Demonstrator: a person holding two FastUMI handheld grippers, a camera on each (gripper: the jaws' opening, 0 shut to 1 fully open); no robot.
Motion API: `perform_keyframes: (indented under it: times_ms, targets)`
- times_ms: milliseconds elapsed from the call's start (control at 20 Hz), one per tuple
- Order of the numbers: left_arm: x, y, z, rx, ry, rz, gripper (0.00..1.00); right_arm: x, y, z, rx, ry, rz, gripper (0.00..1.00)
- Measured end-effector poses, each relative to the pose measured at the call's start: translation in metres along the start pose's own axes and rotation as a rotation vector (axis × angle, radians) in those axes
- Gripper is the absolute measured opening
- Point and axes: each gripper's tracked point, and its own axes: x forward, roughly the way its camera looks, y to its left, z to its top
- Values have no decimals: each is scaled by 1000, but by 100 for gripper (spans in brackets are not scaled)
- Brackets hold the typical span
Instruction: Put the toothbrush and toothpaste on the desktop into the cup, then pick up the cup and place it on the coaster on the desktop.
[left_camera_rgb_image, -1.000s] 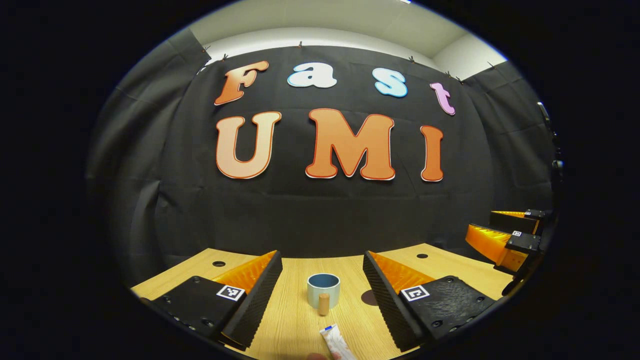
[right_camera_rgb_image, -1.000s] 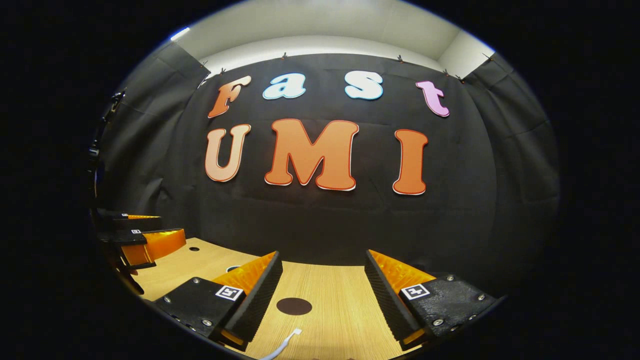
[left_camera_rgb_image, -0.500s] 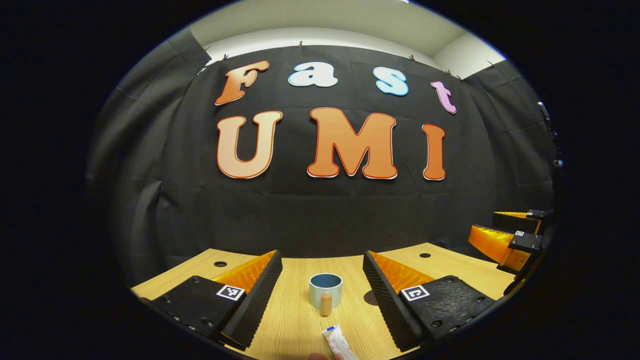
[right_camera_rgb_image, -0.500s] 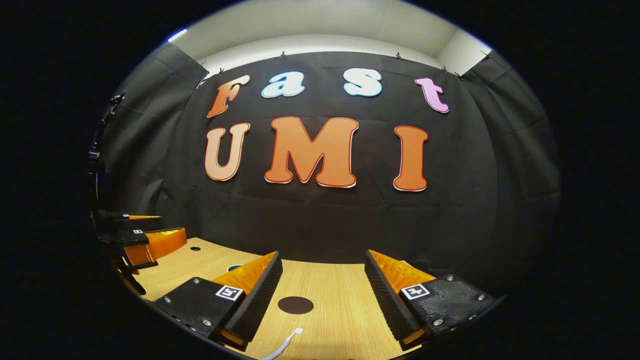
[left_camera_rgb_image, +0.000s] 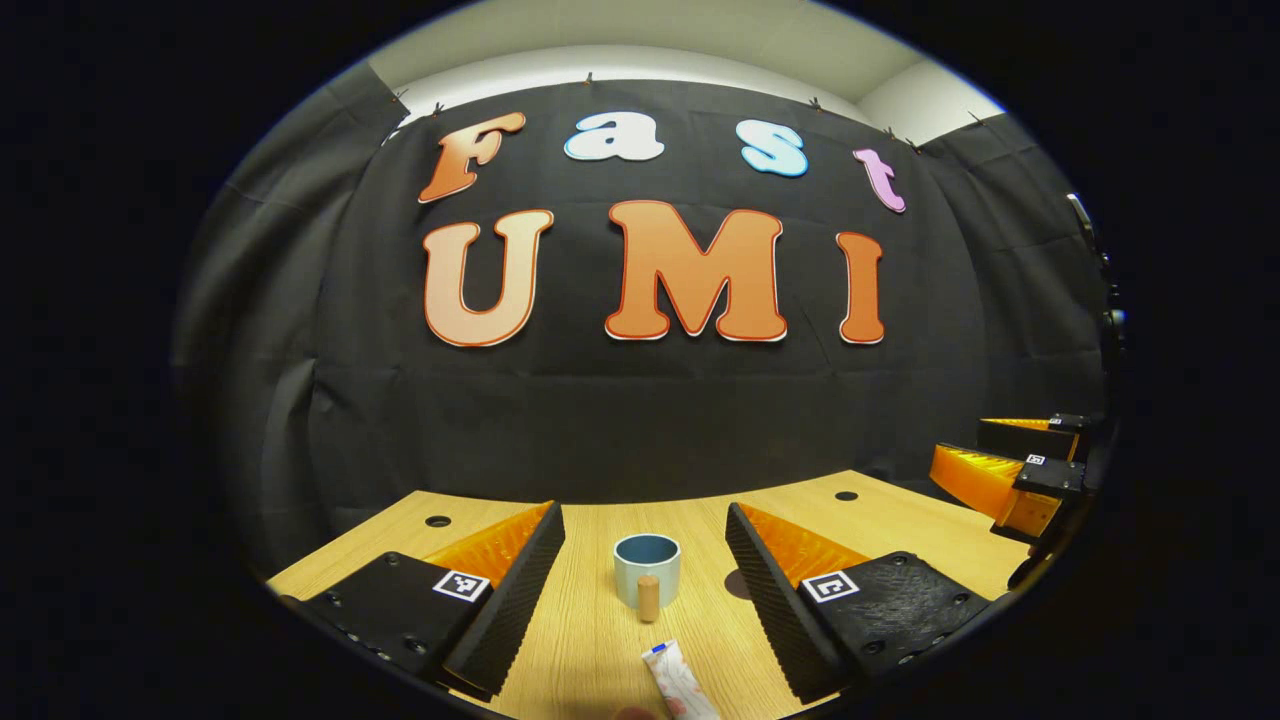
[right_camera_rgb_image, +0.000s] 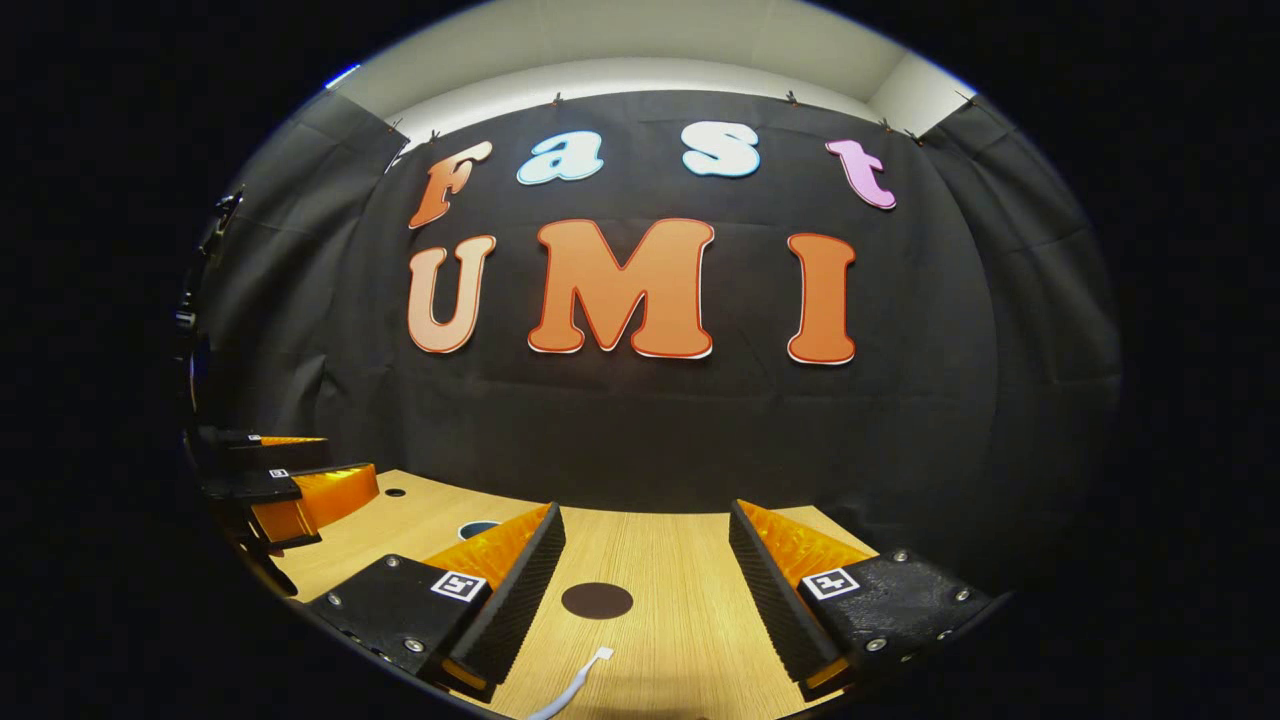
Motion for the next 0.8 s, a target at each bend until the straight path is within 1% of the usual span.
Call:
perform_keyframes:
  times_ms: [200,300,400,450,600,800]
  targets:
    - [4,-6,-24,-18,82,-24,97,0,4,-22,21,81,10,99]
    - [4,-7,-36,-8,128,-27,97,0,6,-35,29,130,19,99]
    - [7,-6,-46,14,173,-18,98,0,11,-49,45,191,36,99]
    - [8,-6,-53,21,194,-19,98,0,16,-57,58,223,57,99]
    - [12,-9,-66,17,253,-28,98,1,25,-79,74,330,88,98]
    - [18,-7,-99,-23,390,-3,96,1,18,-117,53,506,26,96]
